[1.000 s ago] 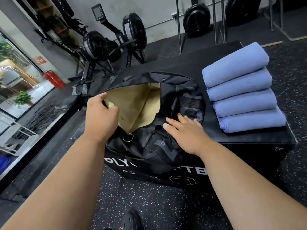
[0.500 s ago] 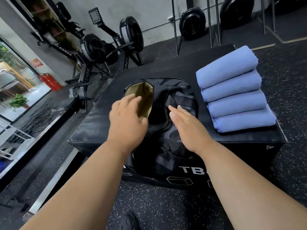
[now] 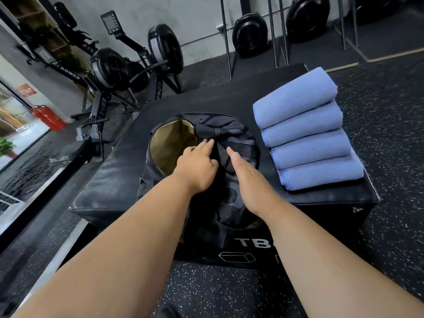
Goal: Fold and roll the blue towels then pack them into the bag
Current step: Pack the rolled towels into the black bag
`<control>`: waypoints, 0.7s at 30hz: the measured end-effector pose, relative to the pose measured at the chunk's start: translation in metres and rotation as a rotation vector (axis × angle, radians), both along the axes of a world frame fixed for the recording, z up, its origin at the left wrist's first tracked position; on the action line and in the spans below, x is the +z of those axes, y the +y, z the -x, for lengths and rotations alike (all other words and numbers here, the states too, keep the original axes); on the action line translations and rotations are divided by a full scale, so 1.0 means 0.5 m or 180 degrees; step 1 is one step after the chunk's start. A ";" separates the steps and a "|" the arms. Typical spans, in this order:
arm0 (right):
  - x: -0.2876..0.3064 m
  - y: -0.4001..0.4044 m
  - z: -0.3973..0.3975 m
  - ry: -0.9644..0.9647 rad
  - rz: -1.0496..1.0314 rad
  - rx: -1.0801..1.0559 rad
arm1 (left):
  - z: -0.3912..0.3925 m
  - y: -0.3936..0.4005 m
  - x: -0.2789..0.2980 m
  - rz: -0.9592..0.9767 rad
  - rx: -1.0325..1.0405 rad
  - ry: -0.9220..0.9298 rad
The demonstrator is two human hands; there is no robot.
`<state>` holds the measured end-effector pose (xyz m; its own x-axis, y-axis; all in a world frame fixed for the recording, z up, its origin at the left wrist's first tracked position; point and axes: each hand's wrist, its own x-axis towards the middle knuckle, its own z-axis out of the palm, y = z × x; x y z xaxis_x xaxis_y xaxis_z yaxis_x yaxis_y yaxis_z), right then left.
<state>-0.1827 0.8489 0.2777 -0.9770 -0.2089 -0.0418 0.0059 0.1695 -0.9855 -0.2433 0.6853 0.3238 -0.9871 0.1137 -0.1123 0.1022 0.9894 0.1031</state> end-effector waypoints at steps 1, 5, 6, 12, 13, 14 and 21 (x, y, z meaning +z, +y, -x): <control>-0.001 0.001 0.002 -0.0044 0.0040 0.0013 | 0.007 0.003 0.000 -0.0023 0.0026 -0.0042; -0.003 -0.002 0.011 -0.0171 0.0259 -0.0020 | 0.026 0.002 -0.012 0.0041 0.0170 -0.0305; -0.003 -0.003 0.012 -0.0188 0.0276 -0.0033 | 0.032 0.000 -0.017 0.0084 0.0205 -0.0365; -0.017 -0.006 0.027 -0.0126 0.0237 -0.0061 | 0.052 0.000 -0.049 0.0180 0.0272 -0.0566; -0.021 -0.009 0.031 -0.0141 0.0225 -0.0095 | 0.053 -0.004 -0.052 0.0214 0.0247 -0.0602; -0.025 -0.010 0.034 -0.0165 0.0212 -0.0120 | 0.054 -0.010 -0.056 0.0267 0.0187 -0.0617; -0.038 -0.016 0.045 -0.0124 0.0096 -0.0230 | 0.011 -0.036 -0.037 0.0211 -0.0094 -0.0008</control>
